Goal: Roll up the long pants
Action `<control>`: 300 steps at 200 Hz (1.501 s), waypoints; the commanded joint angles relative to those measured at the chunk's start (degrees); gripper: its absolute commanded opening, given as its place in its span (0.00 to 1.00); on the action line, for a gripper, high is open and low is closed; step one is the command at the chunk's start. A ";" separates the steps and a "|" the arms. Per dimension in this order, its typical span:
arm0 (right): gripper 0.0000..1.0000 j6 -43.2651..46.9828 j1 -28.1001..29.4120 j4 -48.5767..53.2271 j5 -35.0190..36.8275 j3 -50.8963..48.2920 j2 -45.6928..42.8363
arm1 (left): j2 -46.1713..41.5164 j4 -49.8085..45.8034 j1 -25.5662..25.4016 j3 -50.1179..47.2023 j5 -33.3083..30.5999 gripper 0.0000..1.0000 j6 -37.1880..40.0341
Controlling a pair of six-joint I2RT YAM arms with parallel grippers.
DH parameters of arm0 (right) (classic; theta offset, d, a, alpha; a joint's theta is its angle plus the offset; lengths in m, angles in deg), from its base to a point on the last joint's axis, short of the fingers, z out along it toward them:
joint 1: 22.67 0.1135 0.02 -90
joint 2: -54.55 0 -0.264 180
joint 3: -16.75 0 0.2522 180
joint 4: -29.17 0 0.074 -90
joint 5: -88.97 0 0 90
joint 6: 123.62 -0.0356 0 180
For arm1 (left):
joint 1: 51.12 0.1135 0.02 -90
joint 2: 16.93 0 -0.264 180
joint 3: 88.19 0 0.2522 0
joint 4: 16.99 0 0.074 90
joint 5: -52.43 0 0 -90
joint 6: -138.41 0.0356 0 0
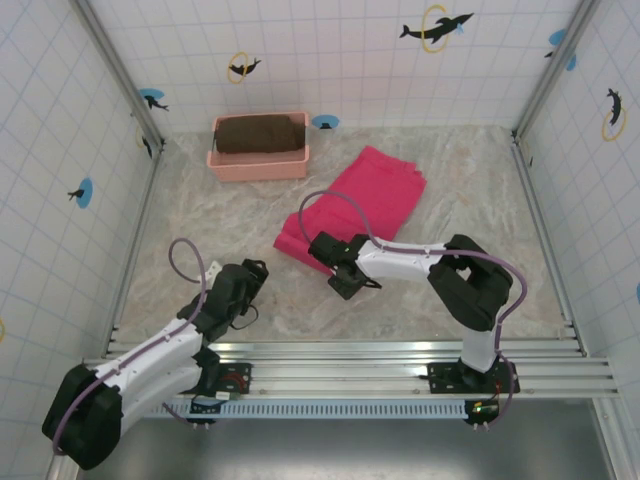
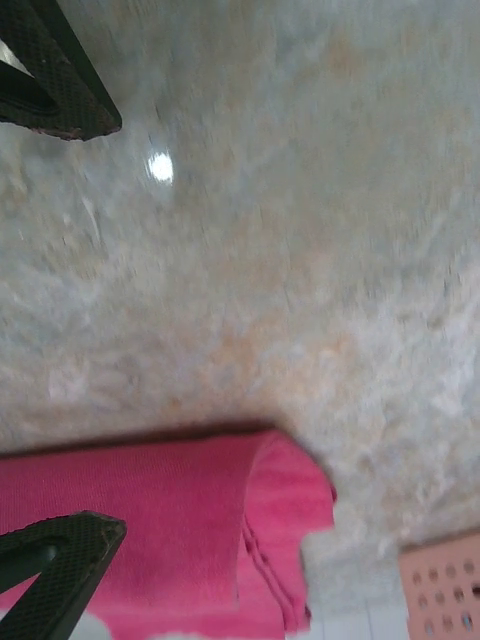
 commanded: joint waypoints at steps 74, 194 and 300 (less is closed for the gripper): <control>0.00 1.40 -0.40 0.40 -9.28 2.35 4.75 | 20.52 41.95 0.12 -0.41 6.92 0.97 -0.34; 0.00 2.55 -0.05 3.31 -11.10 0.99 1.57 | 57.23 77.65 2.69 5.33 12.69 0.97 1.60; 0.20 3.95 0.58 7.25 -7.39 4.73 0.31 | 70.02 72.33 7.87 6.88 29.74 0.00 5.72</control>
